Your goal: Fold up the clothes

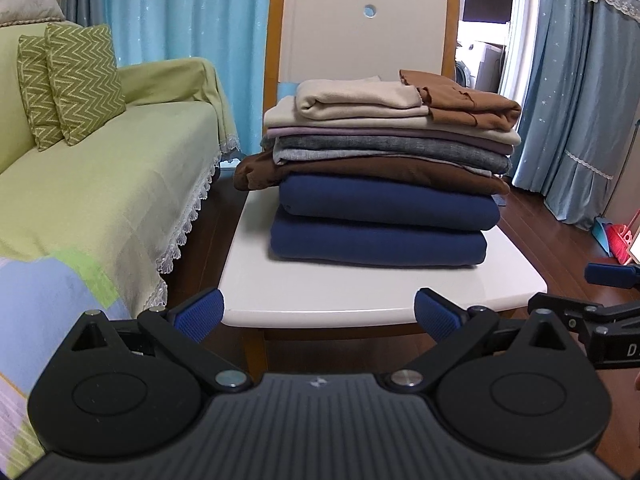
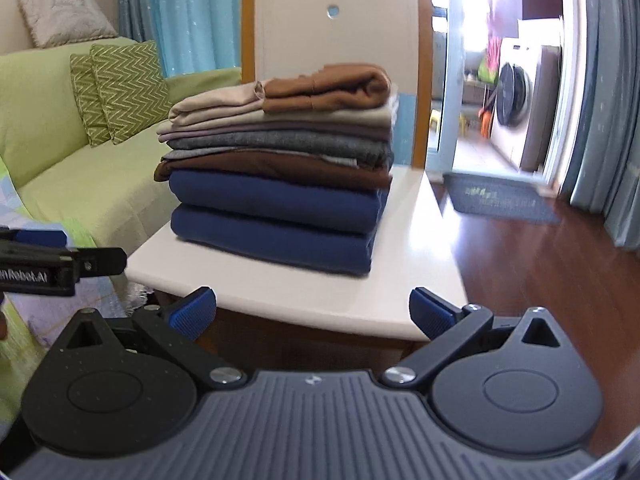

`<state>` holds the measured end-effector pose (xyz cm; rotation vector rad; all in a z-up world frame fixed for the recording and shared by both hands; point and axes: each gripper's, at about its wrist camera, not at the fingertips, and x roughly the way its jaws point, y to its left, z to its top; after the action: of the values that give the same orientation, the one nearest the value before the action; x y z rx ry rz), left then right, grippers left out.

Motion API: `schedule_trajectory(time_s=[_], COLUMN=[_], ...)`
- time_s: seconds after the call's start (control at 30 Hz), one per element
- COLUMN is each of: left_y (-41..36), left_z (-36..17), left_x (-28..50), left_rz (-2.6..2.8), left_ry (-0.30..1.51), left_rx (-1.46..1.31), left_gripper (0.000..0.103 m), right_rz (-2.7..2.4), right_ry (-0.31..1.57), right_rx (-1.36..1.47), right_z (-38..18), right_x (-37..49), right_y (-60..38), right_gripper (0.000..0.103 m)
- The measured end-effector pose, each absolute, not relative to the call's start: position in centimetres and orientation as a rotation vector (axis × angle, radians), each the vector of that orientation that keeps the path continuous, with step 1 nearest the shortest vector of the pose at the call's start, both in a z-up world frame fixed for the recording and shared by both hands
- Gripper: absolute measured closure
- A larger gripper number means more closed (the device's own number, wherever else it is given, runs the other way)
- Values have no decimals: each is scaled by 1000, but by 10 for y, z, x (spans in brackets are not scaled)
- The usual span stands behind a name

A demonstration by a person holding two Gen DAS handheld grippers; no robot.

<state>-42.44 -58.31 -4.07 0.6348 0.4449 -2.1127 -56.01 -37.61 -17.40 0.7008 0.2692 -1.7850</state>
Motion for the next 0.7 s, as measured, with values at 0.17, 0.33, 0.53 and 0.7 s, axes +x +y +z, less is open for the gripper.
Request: schedule_trajectory(time_s=[0.17,0.33,0.53,0.7], left_y=[-583,-584,-586,-585], left_z=[-41,-42,-41,-41], left_x=[-427,-429,-432,-436], left_rz=[-2112,-2118,-2129,-2140], left_ry=[425,427,420,408], left_rx=[640,645,653,667], left_gripper=[1,1,1,1], right_rz=[-1786,-1787,-1799,-1808], right_ry=[277,292,302,311], right_rx=[697,693,696,698], right_z=[-175,-175,-175,-174], right_x=[-559,-558,-559,-559], right_y=[-377,-378,-379,-381], right_gripper=[1,1,1,1])
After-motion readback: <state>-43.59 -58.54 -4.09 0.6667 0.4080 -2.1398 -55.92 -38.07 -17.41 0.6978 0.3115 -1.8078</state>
